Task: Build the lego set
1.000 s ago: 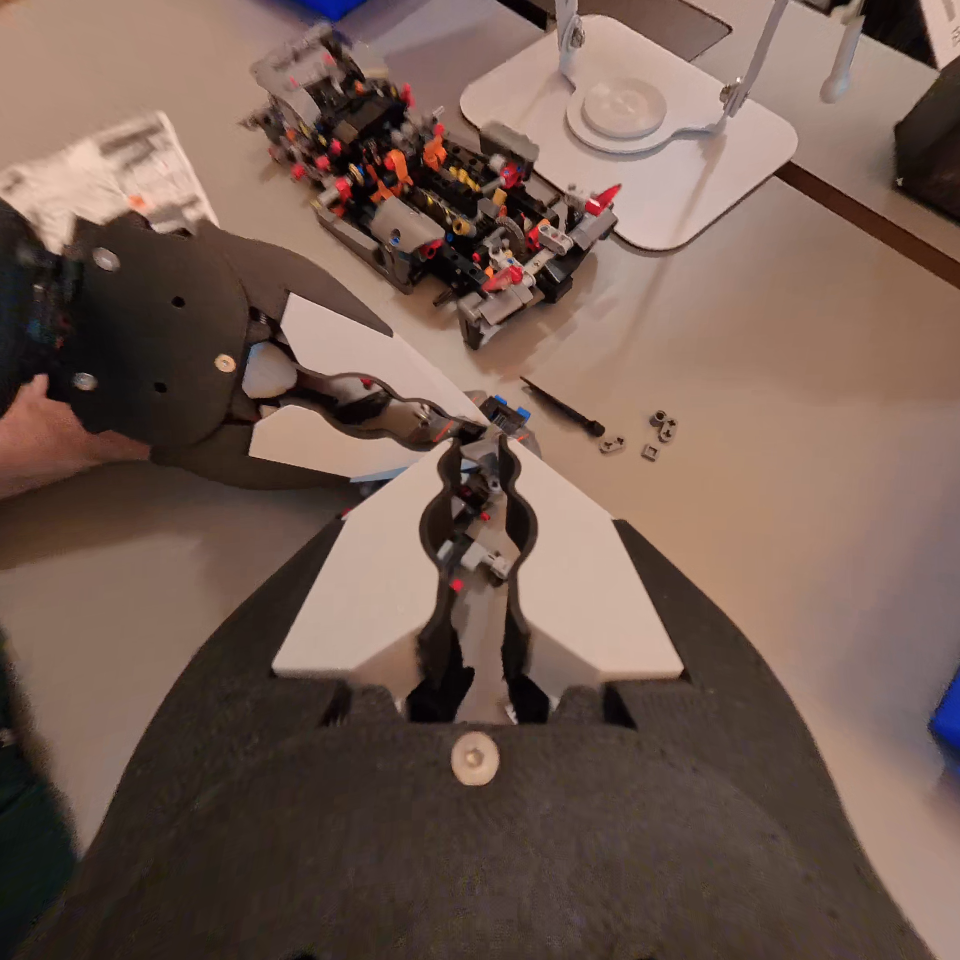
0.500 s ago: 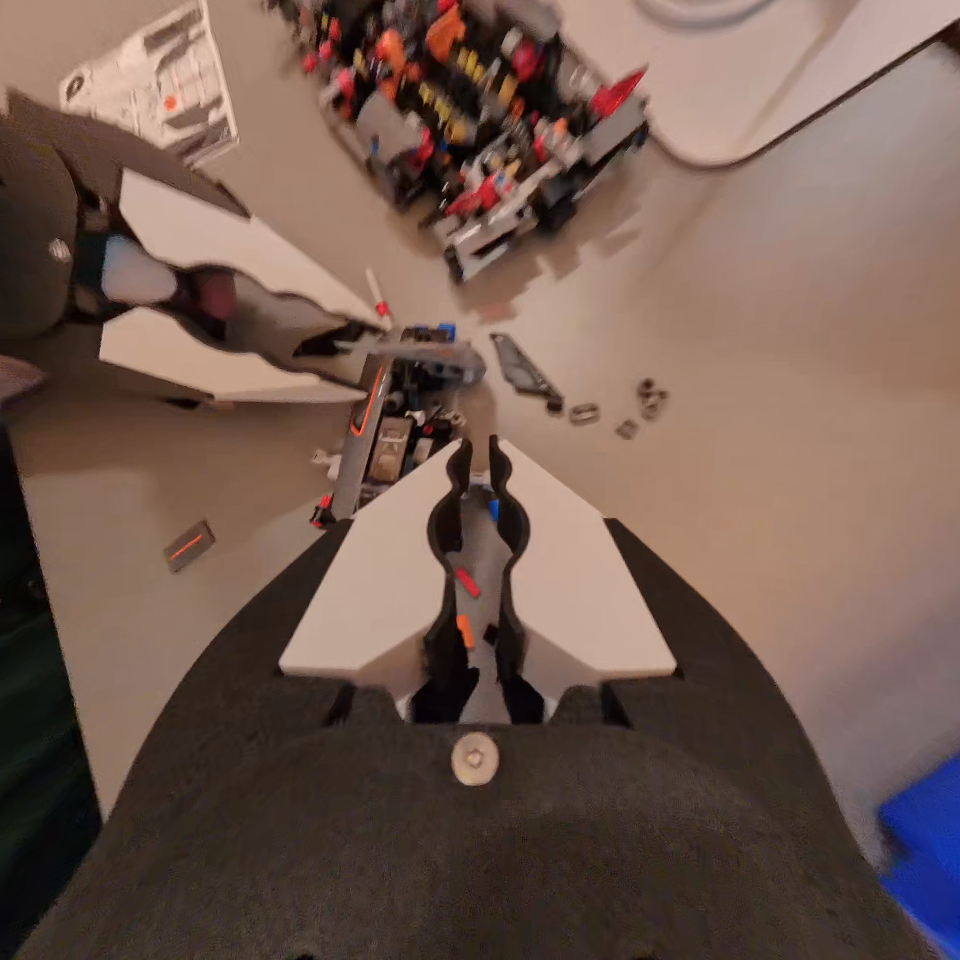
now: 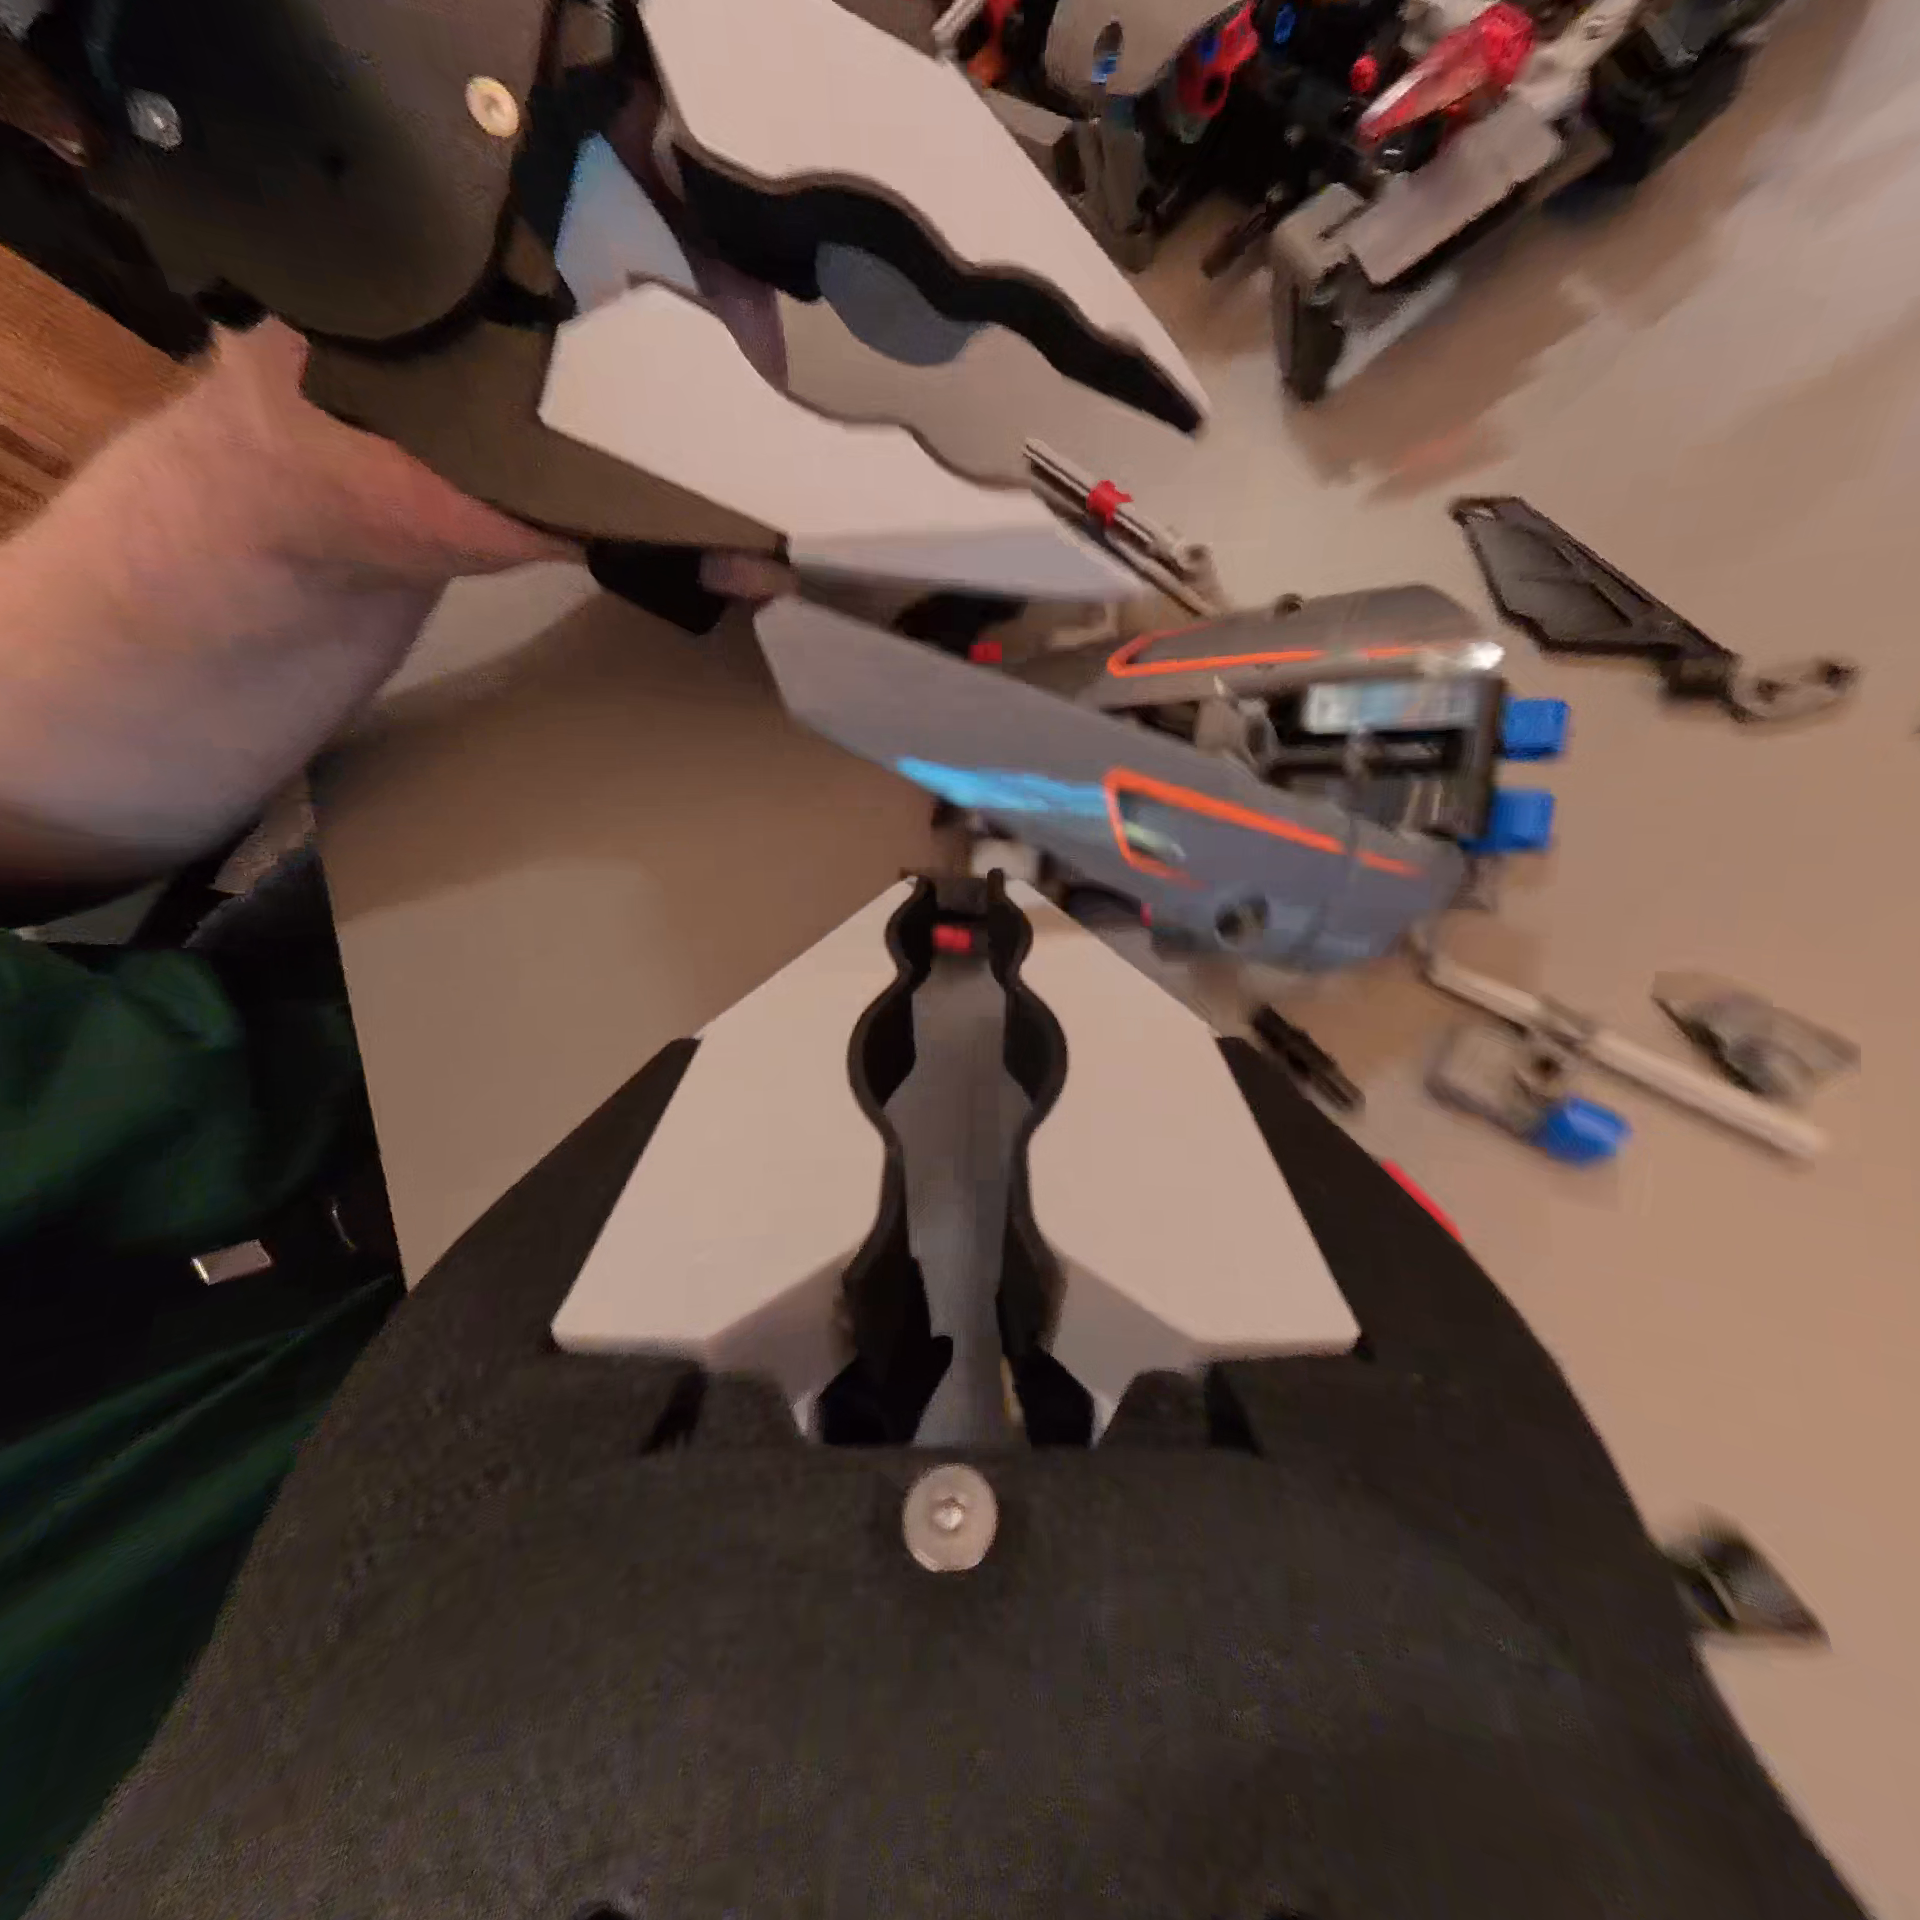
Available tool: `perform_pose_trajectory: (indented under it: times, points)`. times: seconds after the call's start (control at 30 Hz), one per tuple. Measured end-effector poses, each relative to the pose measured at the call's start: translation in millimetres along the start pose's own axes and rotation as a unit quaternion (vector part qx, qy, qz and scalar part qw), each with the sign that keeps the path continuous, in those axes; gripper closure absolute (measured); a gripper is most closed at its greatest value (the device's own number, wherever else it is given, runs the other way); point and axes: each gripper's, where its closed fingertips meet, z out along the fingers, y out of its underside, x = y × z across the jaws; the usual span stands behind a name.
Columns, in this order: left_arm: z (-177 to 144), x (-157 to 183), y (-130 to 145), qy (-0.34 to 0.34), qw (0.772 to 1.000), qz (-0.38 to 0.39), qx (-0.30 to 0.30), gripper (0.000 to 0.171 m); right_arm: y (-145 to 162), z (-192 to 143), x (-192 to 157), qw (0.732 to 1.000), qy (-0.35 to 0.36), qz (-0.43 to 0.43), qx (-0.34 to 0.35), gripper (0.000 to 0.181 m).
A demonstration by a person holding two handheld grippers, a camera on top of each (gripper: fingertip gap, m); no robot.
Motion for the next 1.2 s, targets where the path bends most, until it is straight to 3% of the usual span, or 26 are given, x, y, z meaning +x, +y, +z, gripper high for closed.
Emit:
perform_pose_trajectory:
  times: [0.13,0.27,0.33,0.47,0.6,0.87,1.2]
  points:
    - [-13.6,6.0,-8.7,0.011,1.0,0.009,0.017,0.143,16.6,-38.2,2.6,1.0,-0.001,-0.025,-0.013,0.171]
    - [-26.2,34.8,-20.8,0.041,0.998,-0.001,0.042,0.139,1.1,-77.4,45.7,0.996,0.072,-0.047,0.009,0.171]
    - [-25.8,43.7,-23.0,0.037,0.998,-0.001,0.046,0.134,-12.3,-84.8,61.2,0.994,0.089,-0.065,0.023,0.159]
    - [-11.4,43.8,-7.6,-0.01,1.0,0.011,0.008,0.14,-25.6,-64.6,57.4,0.989,0.061,-0.136,0.014,0.154]
    - [-4.8,49.2,-15.2,-0.039,0.998,0.05,0.014,0.15,-23.2,-42.8,50.0,0.978,0.059,-0.2,-0.009,0.157]
    - [7.3,35.7,-15.2,-0.055,0.997,0.062,0.003,0.161,-15.3,-24.8,41.3,0.984,-0.019,-0.176,-0.023,0.157]
    - [2.9,31.7,-15.8,-0.028,0.994,0.099,0.025,0.17,-12.3,-14.2,28.5,0.979,-0.051,-0.194,-0.026,0.161]
